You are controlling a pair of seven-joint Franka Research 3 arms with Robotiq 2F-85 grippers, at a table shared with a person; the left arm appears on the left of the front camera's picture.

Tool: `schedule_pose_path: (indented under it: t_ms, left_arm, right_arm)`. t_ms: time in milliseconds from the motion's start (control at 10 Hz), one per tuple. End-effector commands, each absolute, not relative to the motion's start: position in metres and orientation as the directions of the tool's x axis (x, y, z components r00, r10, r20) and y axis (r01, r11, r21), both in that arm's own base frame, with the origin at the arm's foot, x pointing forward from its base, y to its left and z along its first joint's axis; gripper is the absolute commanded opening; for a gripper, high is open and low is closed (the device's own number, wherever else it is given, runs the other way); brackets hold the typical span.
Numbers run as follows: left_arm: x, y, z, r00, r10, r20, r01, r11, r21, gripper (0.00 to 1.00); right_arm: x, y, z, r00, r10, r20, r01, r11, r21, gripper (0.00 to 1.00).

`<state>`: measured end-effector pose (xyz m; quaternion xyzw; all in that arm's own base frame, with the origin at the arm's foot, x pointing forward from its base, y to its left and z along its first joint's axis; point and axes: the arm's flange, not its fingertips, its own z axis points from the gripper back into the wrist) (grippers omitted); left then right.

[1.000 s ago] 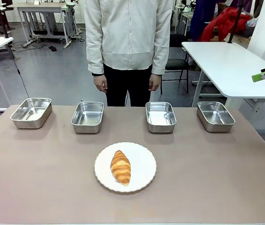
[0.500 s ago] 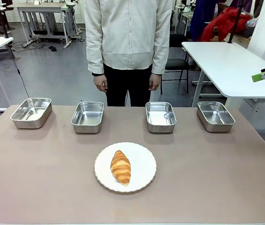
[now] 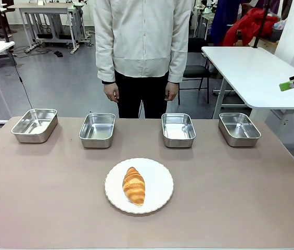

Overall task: Place the bread in the container.
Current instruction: Place the Butter Roll into the Airtight Container indicated by the human.

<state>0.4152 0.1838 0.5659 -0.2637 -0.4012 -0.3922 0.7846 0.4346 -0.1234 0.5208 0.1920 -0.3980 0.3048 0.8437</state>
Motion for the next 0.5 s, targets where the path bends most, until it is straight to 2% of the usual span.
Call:
schedule_pose_path:
  t_ms: [0,400]
  left_arm:
    - [0.4132,0.1853,0.5669,0.356,-0.406,0.842,0.835,0.543,-0.091,1.0]
    - [0.4132,0.1853,0.5669,0.356,-0.406,0.842,0.835,0.543,-0.091,1.0]
  right_arm:
    - [0.4349,-0.1232,0.5218,0.49,0.355,0.796,-0.67,0.737,0.084,1.0]
    - [0.4349,-0.1232,0.5218,0.49,0.355,0.796,-0.67,0.737,0.084,1.0]
